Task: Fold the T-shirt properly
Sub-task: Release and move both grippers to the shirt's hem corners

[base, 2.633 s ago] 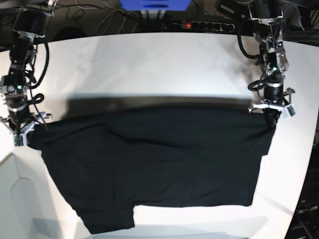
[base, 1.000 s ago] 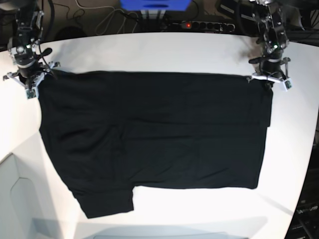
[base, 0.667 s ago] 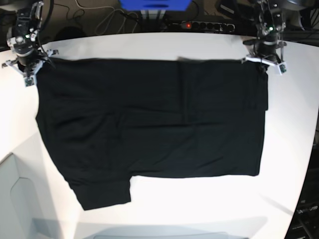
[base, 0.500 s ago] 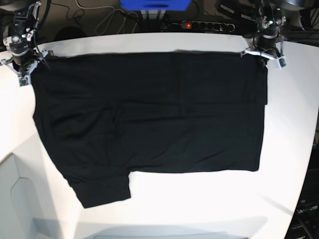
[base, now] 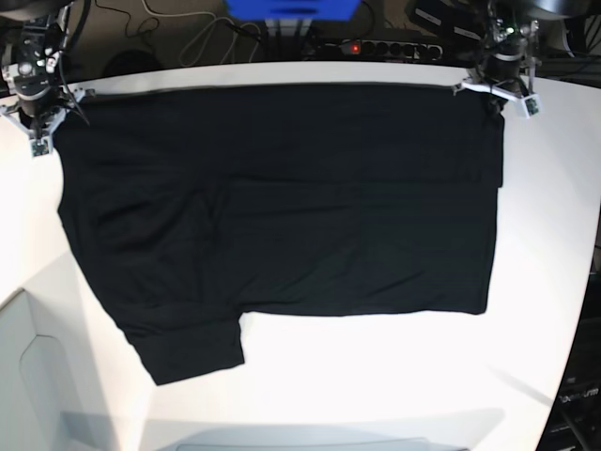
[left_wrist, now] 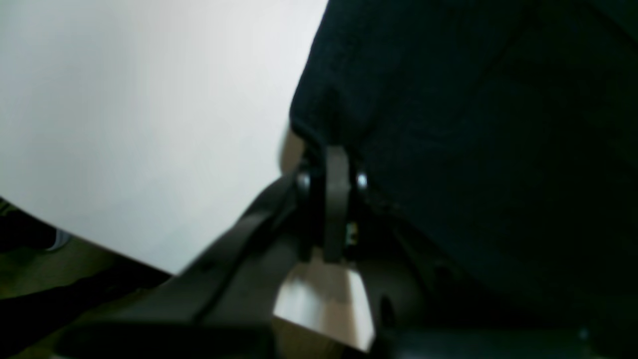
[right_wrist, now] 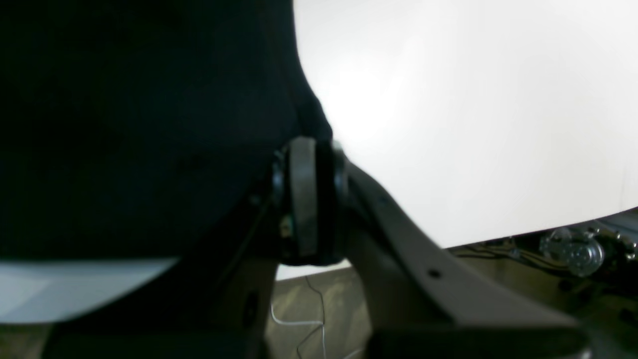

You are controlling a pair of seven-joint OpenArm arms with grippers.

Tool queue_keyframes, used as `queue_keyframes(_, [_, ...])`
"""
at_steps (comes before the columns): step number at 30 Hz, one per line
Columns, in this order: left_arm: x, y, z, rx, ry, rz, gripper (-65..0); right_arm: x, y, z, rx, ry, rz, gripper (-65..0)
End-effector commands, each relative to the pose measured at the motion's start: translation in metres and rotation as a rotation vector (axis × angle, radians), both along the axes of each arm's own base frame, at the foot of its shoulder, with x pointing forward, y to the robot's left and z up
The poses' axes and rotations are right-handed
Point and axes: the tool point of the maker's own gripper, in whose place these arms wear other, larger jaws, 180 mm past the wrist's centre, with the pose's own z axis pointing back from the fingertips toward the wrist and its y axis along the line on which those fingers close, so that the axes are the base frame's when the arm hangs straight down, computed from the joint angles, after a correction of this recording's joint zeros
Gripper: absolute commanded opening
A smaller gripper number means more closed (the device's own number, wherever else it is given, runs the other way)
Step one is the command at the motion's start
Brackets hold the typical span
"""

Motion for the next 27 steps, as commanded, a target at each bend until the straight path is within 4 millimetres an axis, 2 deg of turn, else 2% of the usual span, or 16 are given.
queue_keyframes(1, [-0.012,0.003,-0.004,0.005,0.050,0.004,-64.9,0.005,-0.007,0.010,-0.031,-0.024,0.011,-65.0])
queue_keyframes(5, [-0.014,0.004,-0.004,0.005,0.055,0.006,-64.8,0.006,-0.006,0.011,-0.031,-0.024,0.011,-65.0])
queue_keyframes(7, [-0.018,0.001,-0.009,-0.012,0.093,0.004,-61.6,0.005,-0.007,0.010,-0.031,-0.023,0.010,-65.0])
queue_keyframes(10, [-0.023,-0.002,-0.015,-0.043,0.148,0.004,-50.8,0.005,-0.007,0.010,-0.031,-0.021,0.011,-57.2])
queue_keyframes(13, [-0.018,-0.005,-0.010,-0.040,0.134,-0.011,-37.6,0.005,-0.007,0.010,-0.031,-0.020,0.010,-46.6])
queue_keyframes(16, [-0.007,-0.008,0.004,-0.028,0.092,-0.034,-25.0,0.004,-0.010,0.013,-0.036,-0.028,-0.003,-35.7])
queue_keyframes(18, [-0.002,-0.001,0.018,-0.004,0.058,-0.019,-21.1,0.007,-0.017,0.024,-0.055,-0.060,-0.017,-31.7])
queue_keyframes(23, [0.021,0.025,0.062,0.074,-0.063,0.021,-21.0,0.023,-0.014,0.054,-0.084,-0.150,-0.008,-29.6])
queue_keyframes(27, [0.040,0.045,0.089,0.124,-0.155,0.064,-20.8,0.050,-0.011,0.072,-0.085,-0.237,-0.005,-29.4])
